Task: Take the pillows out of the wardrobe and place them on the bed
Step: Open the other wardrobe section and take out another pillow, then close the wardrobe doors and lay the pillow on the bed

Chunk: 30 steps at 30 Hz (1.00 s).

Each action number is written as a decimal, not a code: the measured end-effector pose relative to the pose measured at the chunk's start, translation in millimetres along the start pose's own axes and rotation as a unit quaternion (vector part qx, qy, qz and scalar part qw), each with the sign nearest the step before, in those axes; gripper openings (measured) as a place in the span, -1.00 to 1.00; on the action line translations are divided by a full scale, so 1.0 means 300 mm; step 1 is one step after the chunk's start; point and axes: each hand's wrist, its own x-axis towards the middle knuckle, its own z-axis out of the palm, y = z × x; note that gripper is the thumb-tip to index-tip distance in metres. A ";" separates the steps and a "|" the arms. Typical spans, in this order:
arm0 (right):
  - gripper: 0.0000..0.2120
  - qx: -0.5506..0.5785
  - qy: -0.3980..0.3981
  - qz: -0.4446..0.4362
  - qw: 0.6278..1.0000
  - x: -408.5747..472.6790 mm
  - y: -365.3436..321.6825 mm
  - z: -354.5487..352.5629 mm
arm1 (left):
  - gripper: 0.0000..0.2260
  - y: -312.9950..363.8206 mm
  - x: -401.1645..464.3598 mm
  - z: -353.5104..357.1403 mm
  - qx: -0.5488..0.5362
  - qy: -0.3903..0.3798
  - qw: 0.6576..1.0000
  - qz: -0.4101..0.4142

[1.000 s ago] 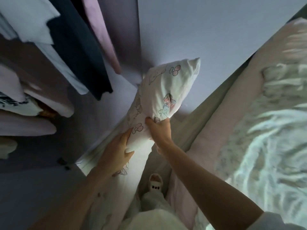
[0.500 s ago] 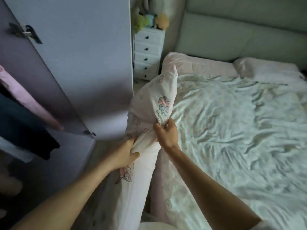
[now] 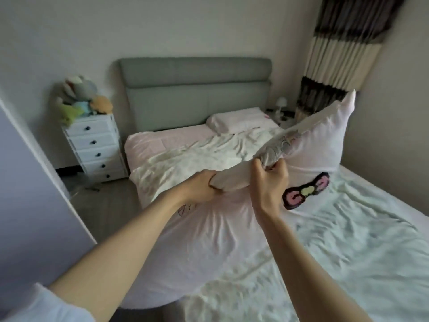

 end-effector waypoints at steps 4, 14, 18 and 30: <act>-0.78 -0.059 -0.005 0.039 0.997 0.141 -0.016 -0.028 | -0.81 0.057 0.145 0.031 -0.054 0.047 0.997 0.036; -0.66 -0.130 -0.262 0.037 0.955 0.096 0.041 0.272 | -0.61 -0.230 0.051 -0.159 0.198 0.218 0.953 -0.076; -0.77 -0.109 -0.348 -0.021 0.931 -0.049 0.005 0.492 | -0.63 -0.325 -0.167 -0.354 0.254 0.298 0.912 -0.125; -0.55 0.013 -0.565 -0.131 0.814 -0.424 -0.373 1.354 | -0.52 -0.523 -0.663 -0.992 0.452 0.460 0.715 -0.270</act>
